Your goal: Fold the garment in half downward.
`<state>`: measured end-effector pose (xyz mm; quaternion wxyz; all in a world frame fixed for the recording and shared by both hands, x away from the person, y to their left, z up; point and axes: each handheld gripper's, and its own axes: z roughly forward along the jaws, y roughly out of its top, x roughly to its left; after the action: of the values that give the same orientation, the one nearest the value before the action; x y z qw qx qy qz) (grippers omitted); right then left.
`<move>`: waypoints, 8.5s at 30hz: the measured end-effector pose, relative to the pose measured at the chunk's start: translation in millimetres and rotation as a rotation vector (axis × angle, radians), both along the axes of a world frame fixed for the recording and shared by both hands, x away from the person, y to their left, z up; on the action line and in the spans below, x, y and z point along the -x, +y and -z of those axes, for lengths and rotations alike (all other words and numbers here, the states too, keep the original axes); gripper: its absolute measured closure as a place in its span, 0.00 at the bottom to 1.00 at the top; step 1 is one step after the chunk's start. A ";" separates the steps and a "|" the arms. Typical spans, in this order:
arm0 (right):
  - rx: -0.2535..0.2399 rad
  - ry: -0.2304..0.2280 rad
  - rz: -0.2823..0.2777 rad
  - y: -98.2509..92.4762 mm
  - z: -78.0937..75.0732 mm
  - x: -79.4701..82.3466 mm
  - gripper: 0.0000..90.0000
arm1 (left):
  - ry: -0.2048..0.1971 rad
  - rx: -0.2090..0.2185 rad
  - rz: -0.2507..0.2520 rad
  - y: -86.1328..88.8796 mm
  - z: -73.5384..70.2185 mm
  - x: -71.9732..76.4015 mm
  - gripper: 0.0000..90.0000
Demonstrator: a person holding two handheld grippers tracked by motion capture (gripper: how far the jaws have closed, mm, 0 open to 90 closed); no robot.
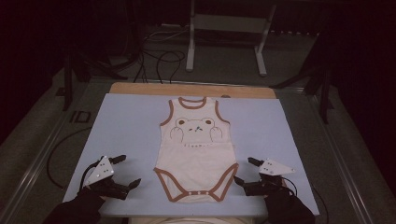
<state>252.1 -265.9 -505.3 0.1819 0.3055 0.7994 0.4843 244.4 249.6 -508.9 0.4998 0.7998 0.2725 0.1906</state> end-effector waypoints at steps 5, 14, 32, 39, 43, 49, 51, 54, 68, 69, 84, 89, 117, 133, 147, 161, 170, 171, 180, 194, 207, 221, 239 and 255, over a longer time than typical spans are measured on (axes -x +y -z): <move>0.003 0.001 -0.008 1.1 -1.1 1.2 0.11 | 0.002 0.003 0.003 -0.8 -0.2 -0.2 0.00; -0.004 0.014 -0.018 3.2 -4.4 2.0 0.10 | 0.002 -0.010 0.021 -2.1 0.8 -0.7 0.00; -0.015 -0.020 -0.030 9.4 -22.2 14.0 0.11 | -0.010 -0.032 0.083 -15.7 -15.9 4.7 0.00; 0.001 -0.042 -0.028 15.3 -37.7 18.4 0.11 | 0.001 0.031 0.119 -17.4 -30.3 6.9 0.00; -0.009 -0.027 -0.030 17.6 -45.9 18.9 0.11 | -0.003 0.031 0.132 -18.6 -38.9 7.2 0.00; 0.003 -0.043 -0.043 21.9 -63.7 16.6 0.11 | -0.011 0.009 0.125 -19.1 -54.3 1.6 0.00; 0.005 -0.055 -0.037 22.9 -72.1 13.4 0.11 | -0.011 0.016 0.118 -18.9 -59.7 -2.1 0.00; -0.002 -0.081 -0.032 23.2 -83.6 7.9 0.11 | -0.021 -0.013 0.113 -20.8 -68.5 -7.6 0.00; -0.012 -0.113 0.018 22.6 -113.2 -20.6 0.11 | -0.036 -0.011 0.122 -34.3 -98.9 -38.2 0.00; -0.012 -0.113 0.018 22.6 -113.2 -20.6 0.11 | -0.036 -0.011 0.122 -34.3 -98.9 -38.2 0.00; 0.004 -0.070 0.051 27.7 -116.2 -62.5 0.11 | 0.012 -0.015 0.077 -53.9 -99.0 -73.4 0.00; 0.018 -0.035 0.056 32.1 -103.2 -76.5 0.11 | 0.029 -0.014 0.064 -57.4 -96.5 -79.5 0.00; 0.041 0.057 0.087 37.4 -44.9 -121.4 0.11 | 0.176 -0.056 0.002 -80.3 -51.7 -126.5 0.00; 0.084 0.165 0.106 33.0 -8.2 -136.1 0.19 | 0.211 -0.119 0.016 -85.2 -19.5 -136.2 0.07; 0.144 0.232 0.140 33.4 11.3 -145.2 0.38 | 0.293 -0.247 -0.018 -93.9 2.9 -142.2 0.21; 0.176 0.251 0.148 37.9 17.8 -150.6 0.58 | 0.297 -0.287 -0.020 -96.3 10.5 -142.3 0.44; 0.204 0.257 0.112 40.9 15.3 -149.1 0.85 | 0.327 -0.274 -0.033 -103.6 9.0 -145.7 0.63; 0.203 0.257 0.106 41.2 15.5 -149.0 0.87 | 0.337 -0.275 -0.038 -105.8 8.2 -146.8 0.65; 0.223 0.261 0.077 44.3 13.7 -149.9 1.00 | 0.369 -0.255 -0.046 -108.5 7.0 -150.5 0.96; 0.174 0.256 0.081 38.1 3.1 -147.4 1.00 | 0.320 -0.271 -0.016 -102.8 -10.9 -146.4 1.00; 0.142 0.212 0.058 35.7 -20.1 -133.9 1.00 | 0.269 -0.279 -0.001 -96.9 -31.1 -136.3 1.00; 0.135 0.166 0.013 30.2 -41.5 -103.2 1.00 | 0.226 -0.317 0.080 -94.2 -56.6 -104.6 1.00; 0.127 0.159 -0.041 26.5 -49.4 -53.6 1.00 | 0.224 -0.336 0.145 -91.6 -55.2 -58.6 0.99; 0.103 0.186 -0.051 24.8 -37.5 -17.7 1.00 | 0.245 -0.339 0.177 -90.1 -43.3 -30.6 0.99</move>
<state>269.8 -241.1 -467.8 0.1102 0.3191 0.8440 0.4167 274.9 159.5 -465.6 0.3361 0.9103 0.2243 0.0904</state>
